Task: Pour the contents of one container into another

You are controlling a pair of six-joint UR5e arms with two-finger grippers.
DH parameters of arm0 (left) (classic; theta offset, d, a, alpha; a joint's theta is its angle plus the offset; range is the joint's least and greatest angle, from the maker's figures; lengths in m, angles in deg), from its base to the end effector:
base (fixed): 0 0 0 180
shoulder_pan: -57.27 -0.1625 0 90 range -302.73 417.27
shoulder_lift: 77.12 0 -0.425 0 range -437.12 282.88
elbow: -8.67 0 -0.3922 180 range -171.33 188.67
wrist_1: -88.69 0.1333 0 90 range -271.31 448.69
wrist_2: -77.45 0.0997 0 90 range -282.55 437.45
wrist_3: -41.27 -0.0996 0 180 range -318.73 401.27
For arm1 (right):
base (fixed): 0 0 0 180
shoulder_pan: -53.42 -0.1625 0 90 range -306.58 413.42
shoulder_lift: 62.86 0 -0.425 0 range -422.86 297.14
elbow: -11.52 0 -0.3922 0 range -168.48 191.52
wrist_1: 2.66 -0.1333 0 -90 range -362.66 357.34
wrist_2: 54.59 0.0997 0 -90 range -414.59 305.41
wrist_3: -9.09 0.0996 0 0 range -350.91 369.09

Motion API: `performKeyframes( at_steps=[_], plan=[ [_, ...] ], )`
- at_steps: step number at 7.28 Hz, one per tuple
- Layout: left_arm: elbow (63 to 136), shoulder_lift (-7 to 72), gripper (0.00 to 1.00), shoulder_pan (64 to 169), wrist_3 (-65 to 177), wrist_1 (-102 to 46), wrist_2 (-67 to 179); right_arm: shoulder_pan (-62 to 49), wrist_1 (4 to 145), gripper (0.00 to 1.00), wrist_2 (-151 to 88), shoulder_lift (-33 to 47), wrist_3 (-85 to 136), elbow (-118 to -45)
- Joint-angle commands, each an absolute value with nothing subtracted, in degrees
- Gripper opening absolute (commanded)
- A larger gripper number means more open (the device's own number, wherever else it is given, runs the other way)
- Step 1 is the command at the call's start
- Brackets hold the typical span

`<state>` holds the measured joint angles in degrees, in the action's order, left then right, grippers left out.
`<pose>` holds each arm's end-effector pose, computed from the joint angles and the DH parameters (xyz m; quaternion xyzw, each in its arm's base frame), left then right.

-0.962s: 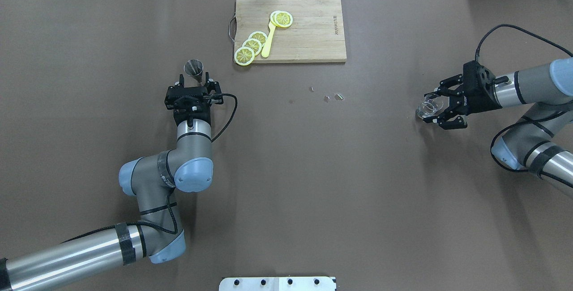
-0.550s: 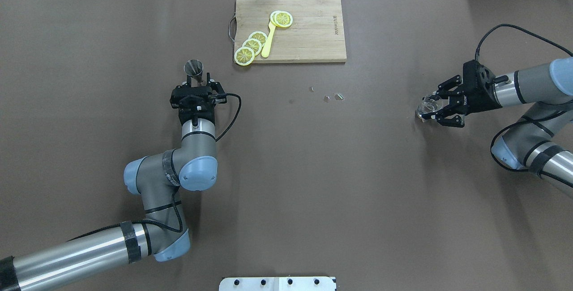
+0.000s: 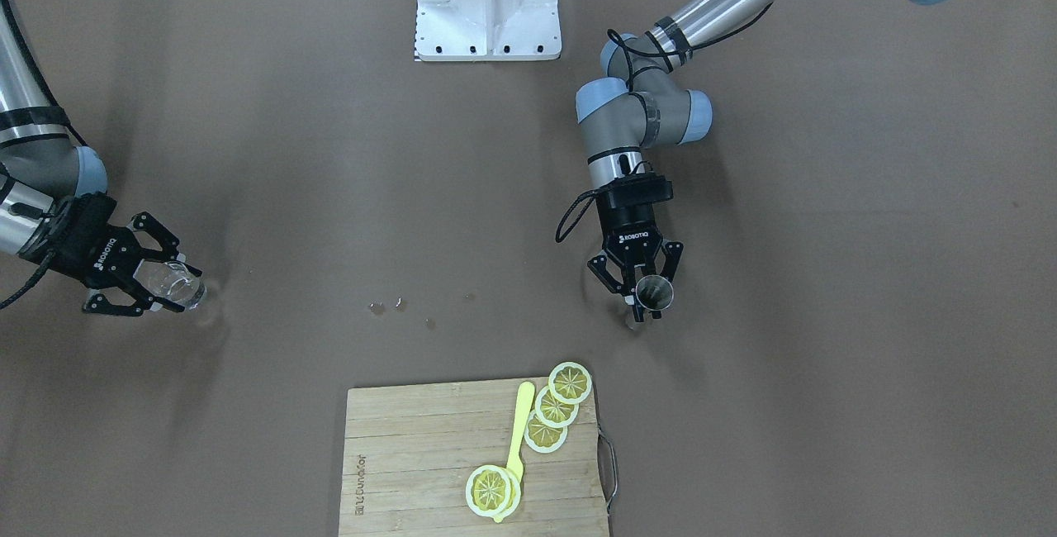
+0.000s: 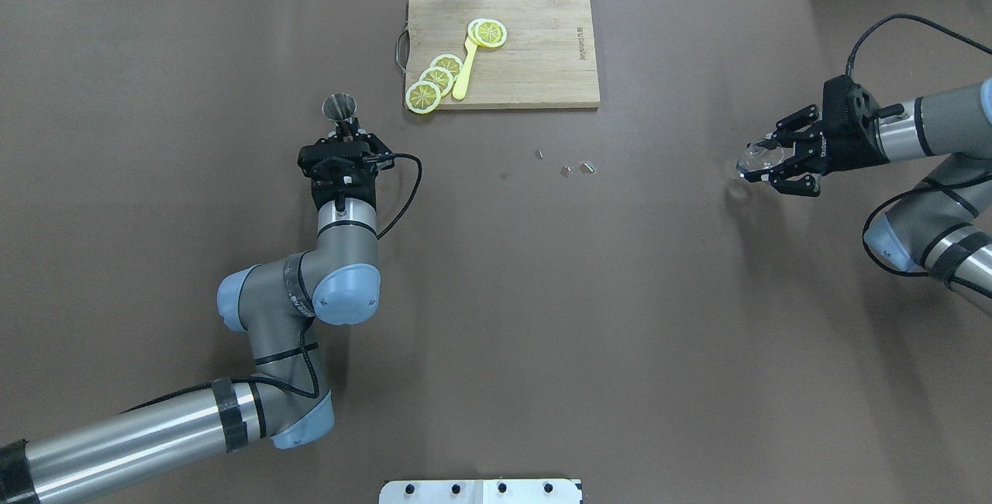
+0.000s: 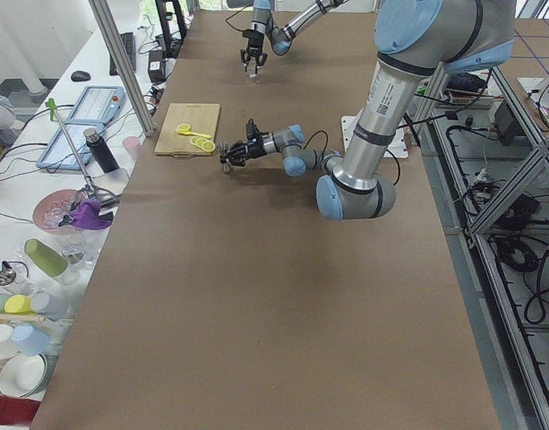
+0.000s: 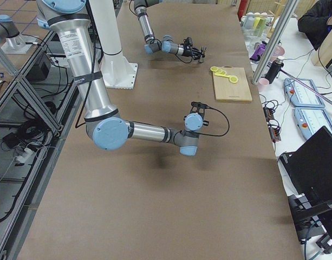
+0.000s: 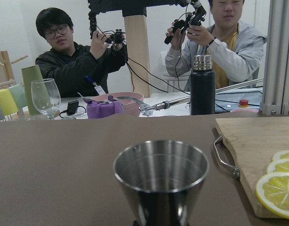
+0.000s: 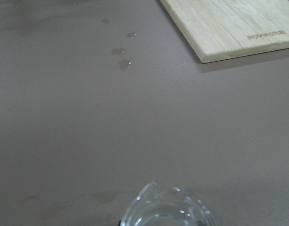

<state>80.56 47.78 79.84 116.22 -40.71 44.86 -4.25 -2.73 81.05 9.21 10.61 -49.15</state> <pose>0.5803 -0.4764 0.3448 0.5343 0.2544 -0.2764 0.7573 -0.2701 -0.5429 0.5603 0.4716 -0.4571 -0.4264 0.6220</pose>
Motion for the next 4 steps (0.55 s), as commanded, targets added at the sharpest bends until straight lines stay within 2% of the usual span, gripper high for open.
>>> performKeyframes(
  at_steps=[1, 4],
  plan=[
    [83.3, 49.4, 0.00, 79.9, 113.8, -40.8, 44.9, -5.4, 0.0, 0.00, 81.1, 8.9, 10.6, -50.7],
    [85.1, 50.6, 0.00, 79.6, 104.2, -41.5, 44.8, -6.9, 3.5, 0.00, 81.2, 4.7, 10.7, -51.1]
  ],
)
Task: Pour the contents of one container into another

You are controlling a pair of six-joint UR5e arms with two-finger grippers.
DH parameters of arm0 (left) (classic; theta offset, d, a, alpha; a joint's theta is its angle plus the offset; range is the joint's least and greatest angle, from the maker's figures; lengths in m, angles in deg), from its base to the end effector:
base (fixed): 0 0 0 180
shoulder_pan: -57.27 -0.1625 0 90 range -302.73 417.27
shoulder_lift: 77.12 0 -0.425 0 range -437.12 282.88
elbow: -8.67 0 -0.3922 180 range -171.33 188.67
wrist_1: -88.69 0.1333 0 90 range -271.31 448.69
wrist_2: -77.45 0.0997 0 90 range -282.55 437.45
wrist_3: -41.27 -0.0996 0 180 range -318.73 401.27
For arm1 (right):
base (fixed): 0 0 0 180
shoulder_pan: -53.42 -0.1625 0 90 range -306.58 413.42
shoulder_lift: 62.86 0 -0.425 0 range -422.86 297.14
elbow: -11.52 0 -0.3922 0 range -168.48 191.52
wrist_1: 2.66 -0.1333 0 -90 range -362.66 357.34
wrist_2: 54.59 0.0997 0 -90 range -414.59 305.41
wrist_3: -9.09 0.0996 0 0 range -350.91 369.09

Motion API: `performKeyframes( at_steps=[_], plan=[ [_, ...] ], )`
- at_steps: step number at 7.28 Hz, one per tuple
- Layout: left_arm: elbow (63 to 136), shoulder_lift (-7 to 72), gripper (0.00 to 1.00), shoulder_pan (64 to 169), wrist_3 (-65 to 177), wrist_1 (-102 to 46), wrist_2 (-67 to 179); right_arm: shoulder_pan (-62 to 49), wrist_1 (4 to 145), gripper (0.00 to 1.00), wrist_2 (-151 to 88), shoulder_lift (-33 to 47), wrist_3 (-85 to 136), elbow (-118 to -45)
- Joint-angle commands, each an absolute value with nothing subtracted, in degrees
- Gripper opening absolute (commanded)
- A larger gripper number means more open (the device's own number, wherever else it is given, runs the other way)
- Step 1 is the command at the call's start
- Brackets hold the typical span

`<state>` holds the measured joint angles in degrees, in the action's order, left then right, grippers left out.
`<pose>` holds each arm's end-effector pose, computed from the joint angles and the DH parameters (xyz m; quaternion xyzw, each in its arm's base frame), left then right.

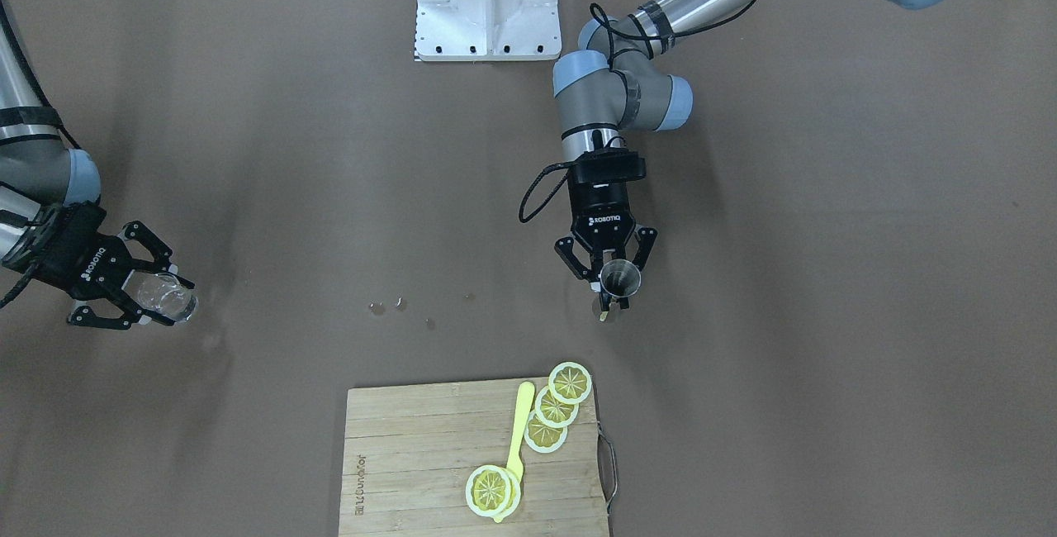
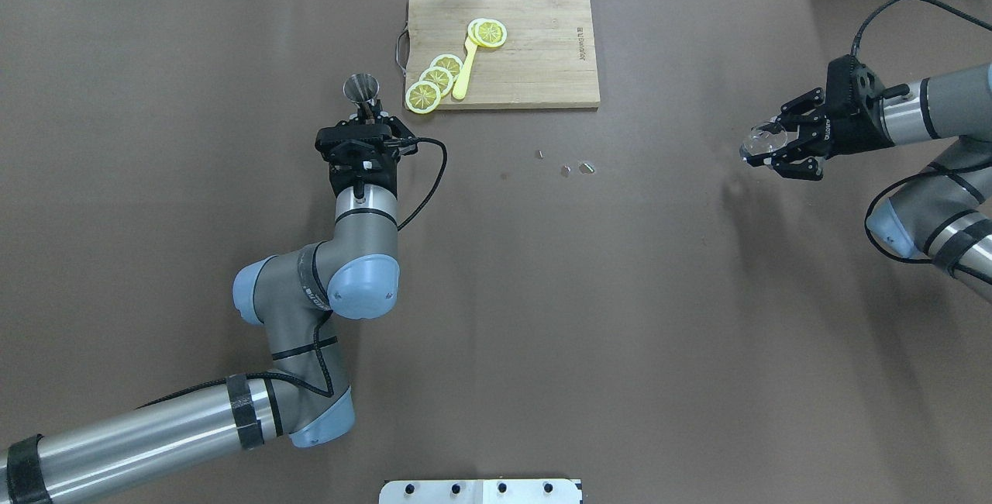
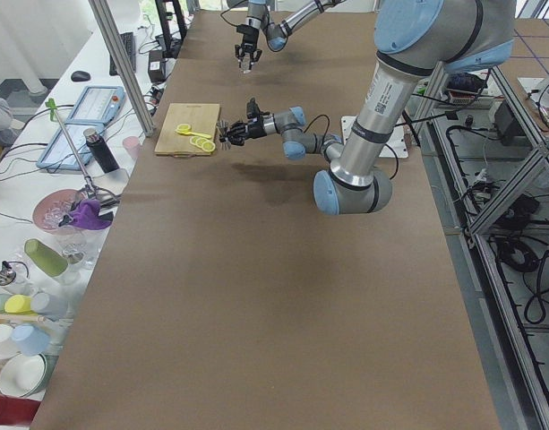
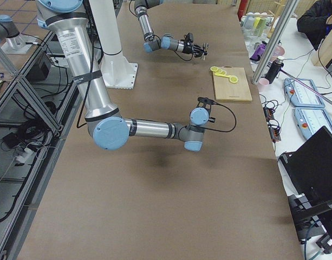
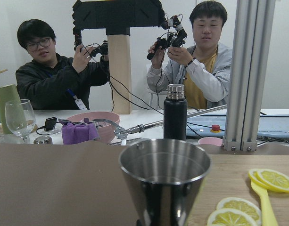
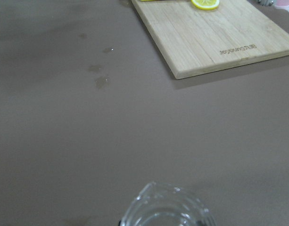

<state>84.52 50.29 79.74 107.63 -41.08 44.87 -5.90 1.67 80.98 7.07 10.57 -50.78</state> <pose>0.5745 -0.4727 0.2807 0.5564 0.2615 -0.2435 0.7502 -0.2646 -0.5679 0.5307 0.4744 -0.4499 -0.4165 0.6317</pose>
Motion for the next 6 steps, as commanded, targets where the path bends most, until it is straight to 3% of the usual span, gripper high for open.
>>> performKeyframes(
  at_steps=[1, 4, 6],
  plan=[
    [85.2, 50.9, 0.00, 79.5, 104.0, -42.7, 44.8, -7.3, 7.5, 0.00, 81.5, 3.8, 10.8, -54.2],
    [88.3, 51.6, 0.00, 79.6, 103.8, -44.5, 42.6, -7.6, 21.5, 0.00, 85.1, -0.4, 11.0, -63.6],
    [92.9, 47.8, 0.00, 79.2, 94.9, -44.6, 36.7, -7.5, 30.8, 0.00, 85.6, -0.4, 10.9, -72.9]
  ],
)
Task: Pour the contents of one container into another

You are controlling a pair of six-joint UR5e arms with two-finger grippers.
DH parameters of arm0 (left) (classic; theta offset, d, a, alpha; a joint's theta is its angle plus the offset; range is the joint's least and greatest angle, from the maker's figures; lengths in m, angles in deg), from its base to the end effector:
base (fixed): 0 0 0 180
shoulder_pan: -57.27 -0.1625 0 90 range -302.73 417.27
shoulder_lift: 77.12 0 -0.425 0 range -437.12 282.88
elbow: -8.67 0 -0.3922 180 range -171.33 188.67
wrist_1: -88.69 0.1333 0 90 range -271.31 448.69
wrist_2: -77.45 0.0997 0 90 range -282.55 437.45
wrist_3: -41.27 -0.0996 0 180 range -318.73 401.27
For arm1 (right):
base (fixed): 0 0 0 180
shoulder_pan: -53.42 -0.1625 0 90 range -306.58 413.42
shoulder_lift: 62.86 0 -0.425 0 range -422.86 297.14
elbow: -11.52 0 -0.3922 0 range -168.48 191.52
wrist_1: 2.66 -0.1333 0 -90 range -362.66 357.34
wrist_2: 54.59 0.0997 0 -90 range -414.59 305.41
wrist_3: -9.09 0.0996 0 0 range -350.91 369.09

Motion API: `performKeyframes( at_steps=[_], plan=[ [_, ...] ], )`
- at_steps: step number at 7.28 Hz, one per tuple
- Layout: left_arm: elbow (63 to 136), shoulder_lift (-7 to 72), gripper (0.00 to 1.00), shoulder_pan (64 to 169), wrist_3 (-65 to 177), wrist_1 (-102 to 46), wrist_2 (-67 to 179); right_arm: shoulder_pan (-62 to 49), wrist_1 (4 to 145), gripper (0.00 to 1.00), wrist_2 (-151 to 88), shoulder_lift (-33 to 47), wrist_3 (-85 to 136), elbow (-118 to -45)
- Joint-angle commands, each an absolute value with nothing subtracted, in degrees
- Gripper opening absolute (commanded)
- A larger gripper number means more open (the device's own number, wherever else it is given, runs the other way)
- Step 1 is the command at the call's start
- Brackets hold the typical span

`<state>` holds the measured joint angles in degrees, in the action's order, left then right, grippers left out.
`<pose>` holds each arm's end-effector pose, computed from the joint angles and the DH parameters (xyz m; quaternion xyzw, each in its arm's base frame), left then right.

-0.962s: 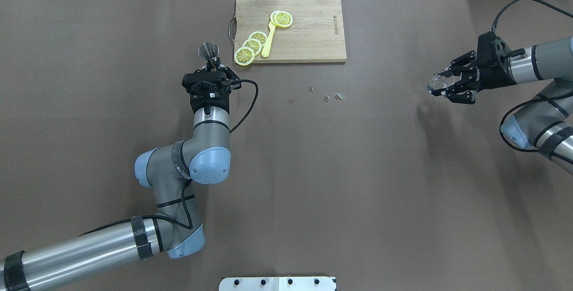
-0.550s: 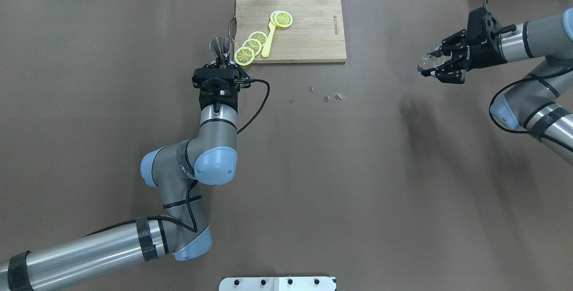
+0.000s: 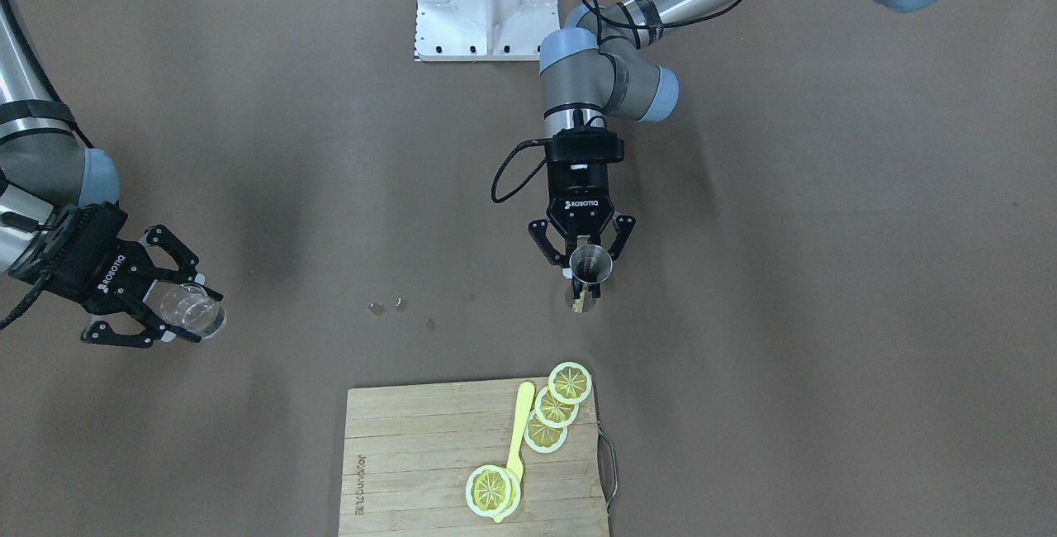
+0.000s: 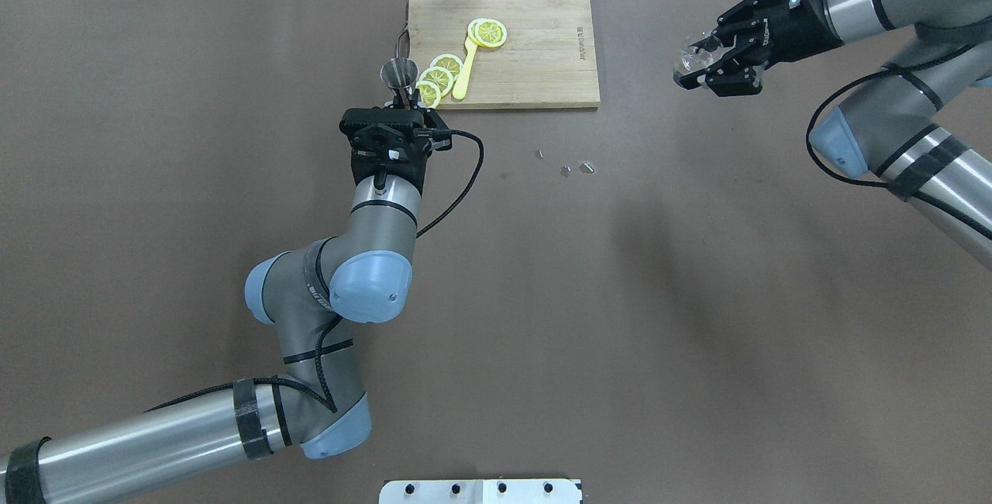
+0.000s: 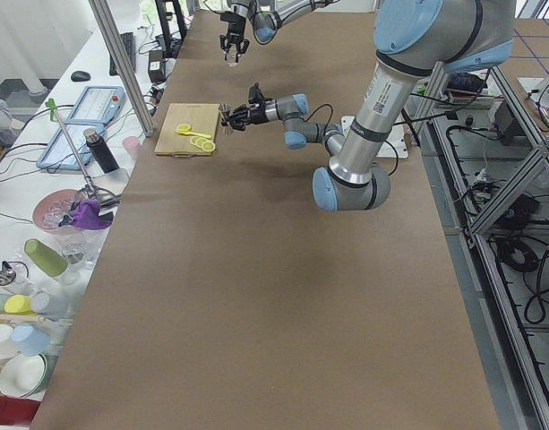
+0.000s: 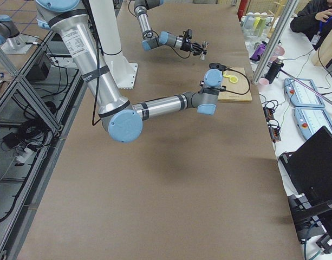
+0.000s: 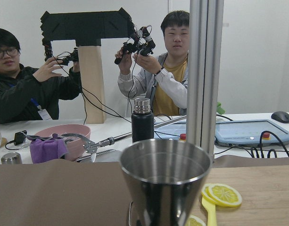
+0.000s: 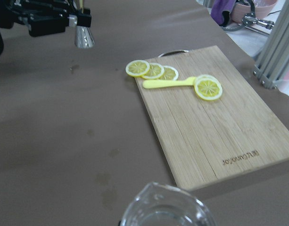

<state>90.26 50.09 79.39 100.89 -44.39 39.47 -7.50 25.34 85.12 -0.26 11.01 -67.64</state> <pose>0.5594 -0.4560 0.2363 0.5517 0.3161 -0.2043 0.7443 -0.2680 -0.5998 0.3431 0.4666 -0.4670 -0.4236 0.6202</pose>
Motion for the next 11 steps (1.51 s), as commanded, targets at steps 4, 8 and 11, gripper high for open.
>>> performKeyframes(
  at_steps=[4, 8, 11],
  plan=[
    [95.2, 46.2, 0.00, 74.9, 90.6, -53.8, 36.9, -7.3, 40.9, 0.00, 86.8, -0.6, 10.4, -81.2],
    [95.4, 47.4, 0.00, 70.4, 90.2, -53.7, 37.8, -5.5, 45.6, 0.00, 86.4, -3.2, 6.7, -81.5],
    [95.1, 47.0, 0.00, 69.2, 90.3, -53.8, 39.4, -3.6, 57.3, 0.00, 85.1, -7.5, -6.0, -81.7]
  ],
)
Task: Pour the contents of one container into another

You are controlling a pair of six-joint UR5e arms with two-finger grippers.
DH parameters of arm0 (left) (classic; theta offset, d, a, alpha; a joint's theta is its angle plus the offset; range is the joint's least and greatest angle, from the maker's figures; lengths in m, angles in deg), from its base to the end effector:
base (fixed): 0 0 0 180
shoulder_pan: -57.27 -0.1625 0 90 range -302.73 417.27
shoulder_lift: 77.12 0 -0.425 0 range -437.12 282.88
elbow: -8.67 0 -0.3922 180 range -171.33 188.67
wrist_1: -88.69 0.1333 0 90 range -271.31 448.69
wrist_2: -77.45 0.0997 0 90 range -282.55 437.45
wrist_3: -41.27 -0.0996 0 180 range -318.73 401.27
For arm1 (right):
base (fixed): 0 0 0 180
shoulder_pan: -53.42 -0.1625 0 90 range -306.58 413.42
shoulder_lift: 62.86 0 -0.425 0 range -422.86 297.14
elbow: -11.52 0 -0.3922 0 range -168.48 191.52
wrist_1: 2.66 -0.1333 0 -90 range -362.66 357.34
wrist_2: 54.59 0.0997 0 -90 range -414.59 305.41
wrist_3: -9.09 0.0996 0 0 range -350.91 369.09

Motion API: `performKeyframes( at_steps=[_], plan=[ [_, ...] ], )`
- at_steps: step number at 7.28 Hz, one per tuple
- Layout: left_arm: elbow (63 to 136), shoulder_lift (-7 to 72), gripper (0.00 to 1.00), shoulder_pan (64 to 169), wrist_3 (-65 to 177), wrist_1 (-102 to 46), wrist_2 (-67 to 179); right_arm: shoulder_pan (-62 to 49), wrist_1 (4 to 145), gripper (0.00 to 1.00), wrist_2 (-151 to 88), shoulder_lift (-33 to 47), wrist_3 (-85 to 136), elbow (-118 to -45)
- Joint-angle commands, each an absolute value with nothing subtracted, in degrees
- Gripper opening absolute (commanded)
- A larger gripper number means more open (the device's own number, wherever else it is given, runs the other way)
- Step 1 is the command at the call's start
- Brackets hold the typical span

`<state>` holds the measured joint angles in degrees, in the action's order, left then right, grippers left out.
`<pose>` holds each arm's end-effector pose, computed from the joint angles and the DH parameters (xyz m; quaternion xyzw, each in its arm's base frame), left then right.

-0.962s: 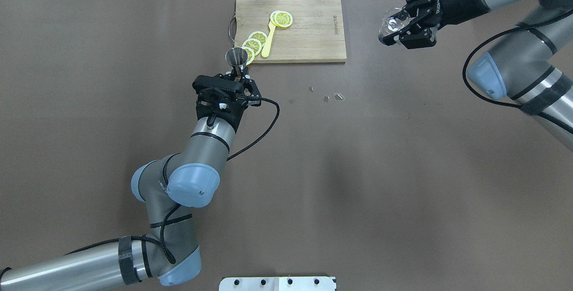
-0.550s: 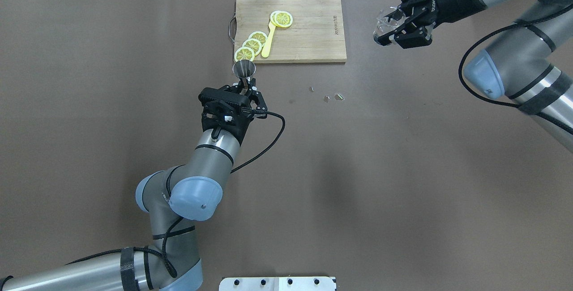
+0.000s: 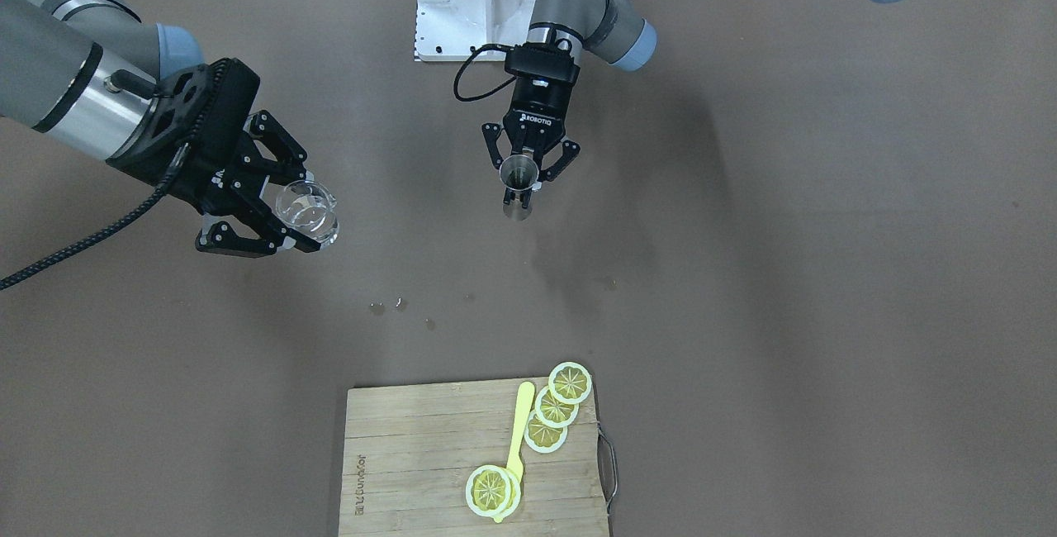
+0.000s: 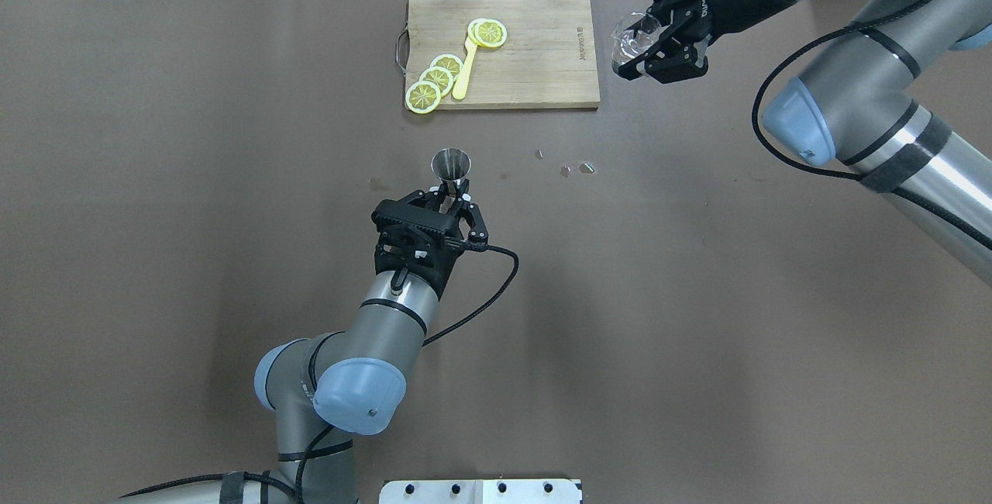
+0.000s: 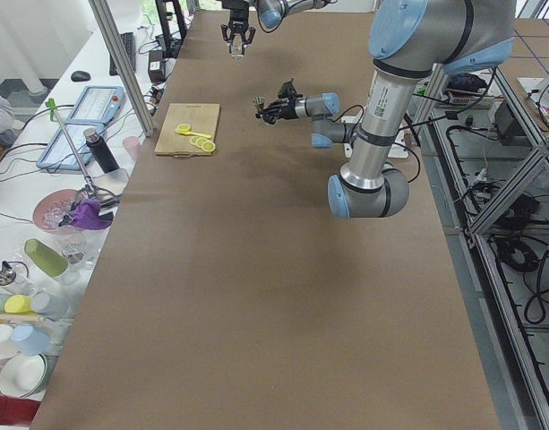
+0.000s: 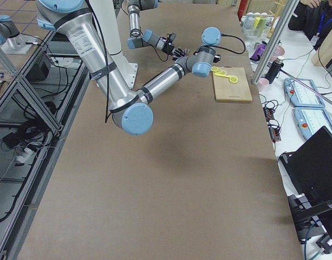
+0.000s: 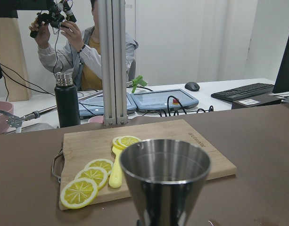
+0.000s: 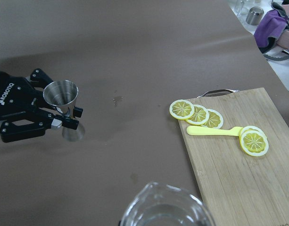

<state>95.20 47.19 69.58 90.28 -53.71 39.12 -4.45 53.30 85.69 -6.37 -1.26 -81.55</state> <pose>0.5894 -0.3450 0.2208 0.5593 0.3882 -0.1138 0.7236 -0.2938 -0.5744 0.2102 0.4483 -0.4393 -0.4965 0.5996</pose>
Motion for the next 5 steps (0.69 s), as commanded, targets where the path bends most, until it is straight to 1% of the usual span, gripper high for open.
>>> performKeyframes(
  at_steps=[1, 3, 5],
  plan=[
    [95.0, 46.9, 0.00, 68.4, 90.3, -53.8, 39.4, -2.4, 60.6, 0.00, 83.8, -7.9, -12.6, -81.9],
    [95.4, 47.2, 0.00, 66.9, 90.3, -53.8, 39.9, -0.7, 67.4, 0.00, 81.6, -11.1, -16.5, -81.8],
    [95.3, 47.2, 0.00, 66.3, 90.5, -53.8, 39.5, 0.9, 72.4, 0.00, 80.3, -12.1, -22.4, -81.7]
  ],
)
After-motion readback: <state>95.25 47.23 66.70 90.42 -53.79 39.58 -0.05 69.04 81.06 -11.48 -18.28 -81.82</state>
